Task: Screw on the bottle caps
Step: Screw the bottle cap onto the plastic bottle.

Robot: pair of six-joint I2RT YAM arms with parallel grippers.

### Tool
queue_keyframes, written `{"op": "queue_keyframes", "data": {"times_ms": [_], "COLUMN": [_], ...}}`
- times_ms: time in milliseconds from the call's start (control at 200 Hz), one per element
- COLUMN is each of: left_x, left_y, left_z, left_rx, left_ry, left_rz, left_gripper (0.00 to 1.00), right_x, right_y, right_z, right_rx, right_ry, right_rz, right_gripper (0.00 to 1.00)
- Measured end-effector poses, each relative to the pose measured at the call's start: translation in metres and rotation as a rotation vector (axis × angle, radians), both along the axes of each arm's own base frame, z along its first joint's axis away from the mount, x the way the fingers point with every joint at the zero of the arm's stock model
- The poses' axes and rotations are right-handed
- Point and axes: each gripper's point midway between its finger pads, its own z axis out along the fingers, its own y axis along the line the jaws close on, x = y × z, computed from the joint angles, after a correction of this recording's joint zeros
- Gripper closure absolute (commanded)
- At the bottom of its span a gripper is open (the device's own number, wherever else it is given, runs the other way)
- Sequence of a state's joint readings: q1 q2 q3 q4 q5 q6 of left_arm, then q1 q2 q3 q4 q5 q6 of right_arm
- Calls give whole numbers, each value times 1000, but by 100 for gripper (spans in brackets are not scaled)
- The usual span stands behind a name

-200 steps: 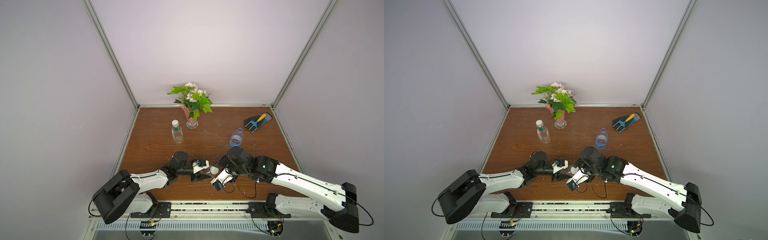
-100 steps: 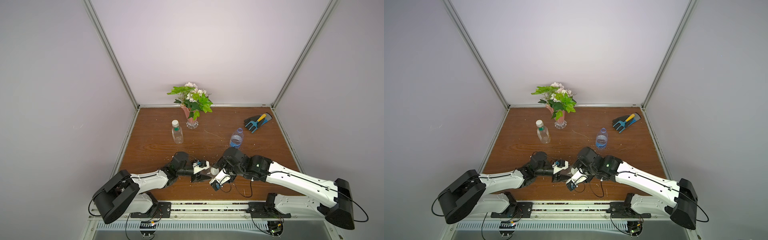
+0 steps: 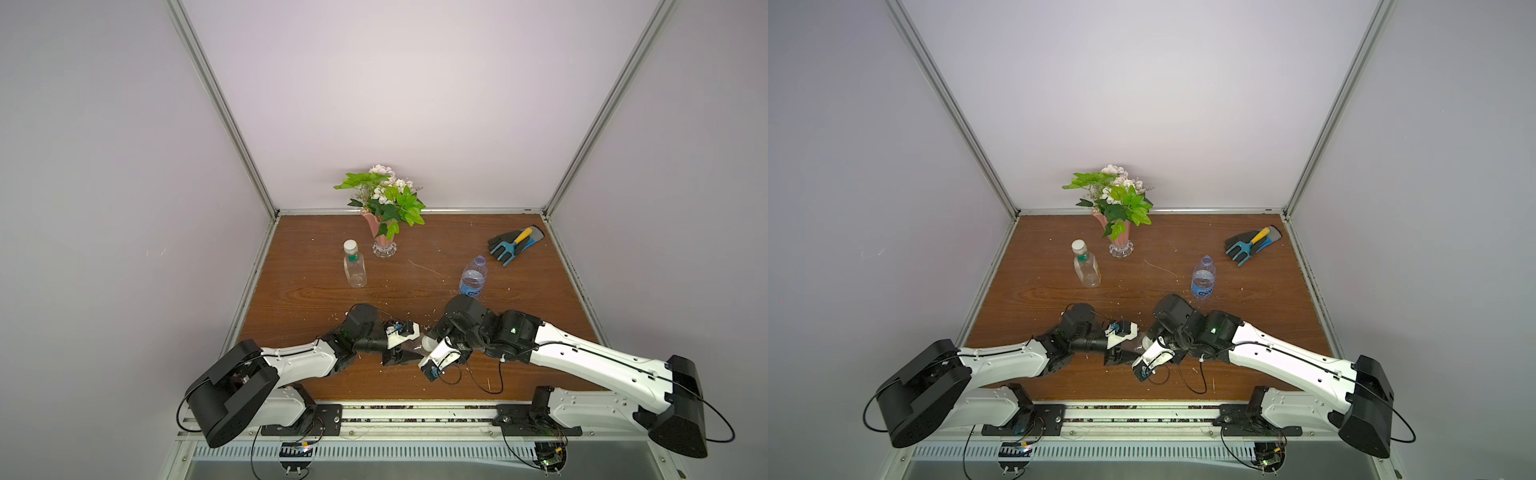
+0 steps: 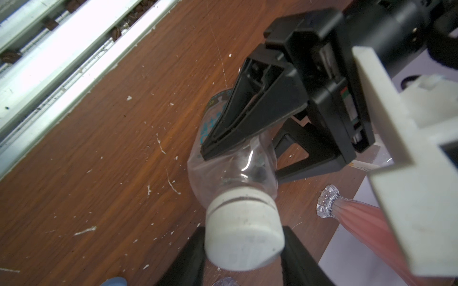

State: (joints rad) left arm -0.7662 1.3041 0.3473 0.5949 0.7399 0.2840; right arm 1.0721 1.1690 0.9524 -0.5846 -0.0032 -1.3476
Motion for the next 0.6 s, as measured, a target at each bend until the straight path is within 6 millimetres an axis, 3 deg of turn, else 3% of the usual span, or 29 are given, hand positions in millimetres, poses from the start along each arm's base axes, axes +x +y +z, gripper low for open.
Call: {"op": "queue_keyframes", "data": {"times_ms": [215, 600], "left_x": [0, 0], "left_y": [0, 1], "left_z": [0, 0], "left_rx": [1, 8], "left_ry": [1, 10], "left_rz": [1, 10], "left_gripper": [86, 85], "right_x": [1, 1], "right_y": [0, 0], "right_z": [-1, -3], "right_rx": [-5, 3], "right_ry": [0, 49], "right_rz": [-3, -63], "right_gripper": [60, 63]}}
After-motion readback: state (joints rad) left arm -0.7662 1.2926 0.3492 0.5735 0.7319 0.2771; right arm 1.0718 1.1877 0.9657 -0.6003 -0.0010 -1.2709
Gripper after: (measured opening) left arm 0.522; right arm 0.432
